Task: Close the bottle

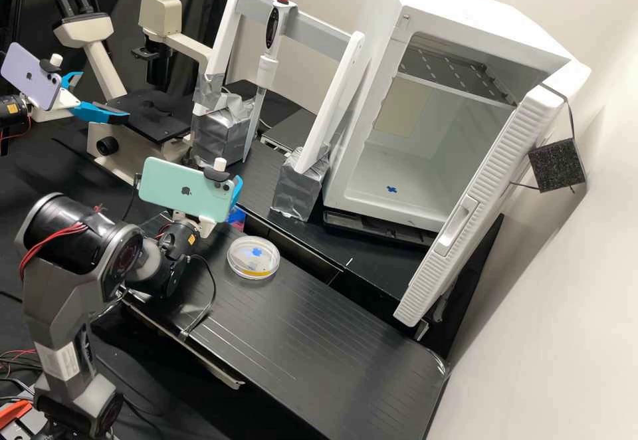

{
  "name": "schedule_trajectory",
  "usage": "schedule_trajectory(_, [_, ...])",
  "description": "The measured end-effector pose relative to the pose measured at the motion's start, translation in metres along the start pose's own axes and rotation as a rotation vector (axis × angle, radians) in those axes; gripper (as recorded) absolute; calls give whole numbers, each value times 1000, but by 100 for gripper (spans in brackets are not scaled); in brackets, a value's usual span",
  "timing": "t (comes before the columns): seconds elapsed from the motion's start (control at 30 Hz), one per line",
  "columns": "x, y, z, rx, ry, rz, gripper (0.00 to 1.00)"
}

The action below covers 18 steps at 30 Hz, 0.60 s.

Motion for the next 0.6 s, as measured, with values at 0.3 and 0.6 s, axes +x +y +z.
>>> schedule_trajectory(0.3, [3,0,4,1,-6,5,0])
schedule_trajectory(0.6, [1,1,6,0,-8,16,0])
